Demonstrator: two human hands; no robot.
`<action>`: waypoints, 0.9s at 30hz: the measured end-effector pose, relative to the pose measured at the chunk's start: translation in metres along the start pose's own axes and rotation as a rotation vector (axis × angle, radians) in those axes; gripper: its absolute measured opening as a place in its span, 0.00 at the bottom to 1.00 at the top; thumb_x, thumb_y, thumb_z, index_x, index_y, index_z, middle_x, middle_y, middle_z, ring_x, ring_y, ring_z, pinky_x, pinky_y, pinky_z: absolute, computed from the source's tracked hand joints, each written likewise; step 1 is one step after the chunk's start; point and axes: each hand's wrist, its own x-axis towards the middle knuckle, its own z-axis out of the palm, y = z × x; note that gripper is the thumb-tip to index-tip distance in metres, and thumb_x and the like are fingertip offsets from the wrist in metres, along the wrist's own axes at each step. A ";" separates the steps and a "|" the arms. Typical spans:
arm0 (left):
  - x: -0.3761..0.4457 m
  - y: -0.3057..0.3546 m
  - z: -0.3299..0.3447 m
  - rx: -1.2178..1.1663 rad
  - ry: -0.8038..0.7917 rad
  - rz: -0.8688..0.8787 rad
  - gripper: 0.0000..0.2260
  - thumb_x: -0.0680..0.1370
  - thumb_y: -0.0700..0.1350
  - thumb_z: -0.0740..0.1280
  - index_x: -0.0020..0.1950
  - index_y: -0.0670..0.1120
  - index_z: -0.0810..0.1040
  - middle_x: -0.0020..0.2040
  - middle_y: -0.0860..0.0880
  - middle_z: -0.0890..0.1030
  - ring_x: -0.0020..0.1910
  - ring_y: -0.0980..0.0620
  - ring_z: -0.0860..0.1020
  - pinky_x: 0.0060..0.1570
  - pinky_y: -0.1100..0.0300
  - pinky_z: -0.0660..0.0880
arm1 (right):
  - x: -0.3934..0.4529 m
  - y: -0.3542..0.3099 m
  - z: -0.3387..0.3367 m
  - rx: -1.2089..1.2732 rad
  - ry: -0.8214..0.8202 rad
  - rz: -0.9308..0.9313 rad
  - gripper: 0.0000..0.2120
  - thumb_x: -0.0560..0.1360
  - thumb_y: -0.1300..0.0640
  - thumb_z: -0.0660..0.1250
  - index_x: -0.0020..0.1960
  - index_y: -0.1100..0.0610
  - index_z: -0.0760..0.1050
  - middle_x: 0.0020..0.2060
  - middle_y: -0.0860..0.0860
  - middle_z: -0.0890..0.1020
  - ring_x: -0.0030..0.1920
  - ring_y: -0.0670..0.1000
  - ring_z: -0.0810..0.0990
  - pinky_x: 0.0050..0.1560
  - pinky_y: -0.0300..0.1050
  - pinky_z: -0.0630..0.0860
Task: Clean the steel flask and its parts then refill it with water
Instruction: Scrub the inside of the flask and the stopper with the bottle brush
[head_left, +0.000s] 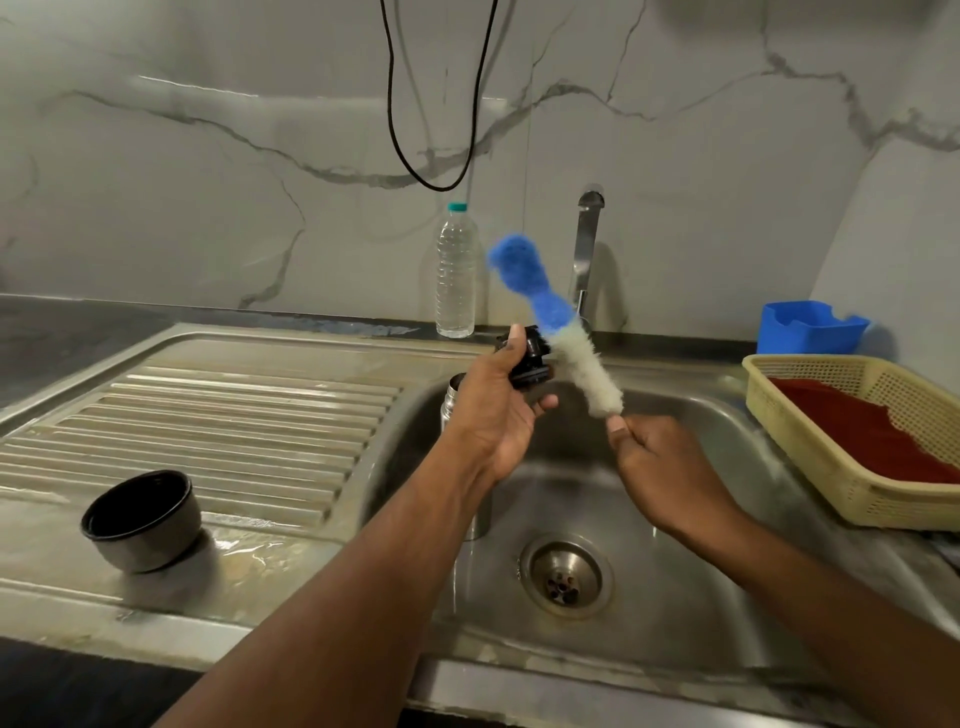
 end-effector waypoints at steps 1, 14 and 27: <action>0.001 -0.001 -0.001 0.020 0.023 0.005 0.17 0.86 0.54 0.60 0.65 0.44 0.78 0.49 0.48 0.82 0.43 0.54 0.79 0.42 0.57 0.73 | 0.000 0.001 0.000 -0.006 -0.024 0.040 0.23 0.87 0.52 0.57 0.33 0.51 0.70 0.28 0.49 0.74 0.31 0.51 0.74 0.33 0.46 0.65; 0.001 0.002 0.003 -0.110 -0.060 0.052 0.14 0.86 0.50 0.58 0.61 0.45 0.79 0.49 0.47 0.83 0.40 0.53 0.78 0.36 0.59 0.67 | -0.002 -0.002 0.000 -0.051 0.070 -0.097 0.22 0.86 0.50 0.58 0.33 0.49 0.68 0.28 0.47 0.74 0.30 0.50 0.74 0.32 0.47 0.67; 0.005 -0.002 -0.004 -0.045 -0.002 0.007 0.12 0.86 0.45 0.61 0.67 0.42 0.74 0.49 0.48 0.83 0.44 0.53 0.78 0.38 0.59 0.72 | 0.000 -0.001 -0.003 -0.023 0.013 0.060 0.22 0.87 0.49 0.56 0.36 0.53 0.74 0.29 0.50 0.76 0.31 0.51 0.75 0.35 0.48 0.70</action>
